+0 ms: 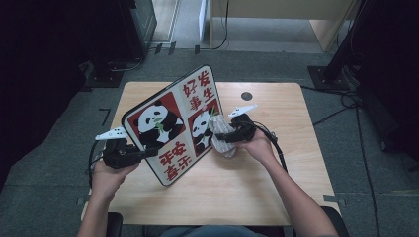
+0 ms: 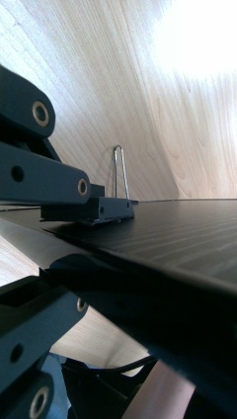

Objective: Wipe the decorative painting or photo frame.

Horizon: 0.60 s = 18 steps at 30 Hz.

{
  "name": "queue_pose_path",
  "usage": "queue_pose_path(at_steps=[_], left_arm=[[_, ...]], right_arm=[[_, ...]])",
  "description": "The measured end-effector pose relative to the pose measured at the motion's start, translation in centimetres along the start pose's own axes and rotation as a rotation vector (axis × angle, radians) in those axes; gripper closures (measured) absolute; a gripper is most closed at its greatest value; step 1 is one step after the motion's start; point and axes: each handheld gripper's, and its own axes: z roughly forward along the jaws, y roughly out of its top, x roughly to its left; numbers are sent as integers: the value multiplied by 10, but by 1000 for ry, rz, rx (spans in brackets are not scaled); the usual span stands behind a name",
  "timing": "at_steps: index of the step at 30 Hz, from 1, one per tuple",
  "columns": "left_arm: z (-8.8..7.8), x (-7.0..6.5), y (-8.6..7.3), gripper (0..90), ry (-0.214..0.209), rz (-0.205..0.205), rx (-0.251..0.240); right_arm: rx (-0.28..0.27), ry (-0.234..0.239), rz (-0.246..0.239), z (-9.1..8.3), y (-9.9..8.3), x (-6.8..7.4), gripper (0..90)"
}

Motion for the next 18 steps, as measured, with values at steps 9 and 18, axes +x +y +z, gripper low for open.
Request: queue_pose_path(at_steps=[9, 18], left_arm=[[0, 0, 0, 787, 2, 5, 1], [0, 0, -1, 785, -2, 2, 0]], right_arm=[[38, 2, 17, 7, -13, -1, 434], [46, 11, 26, 11, -18, -1, 434]])
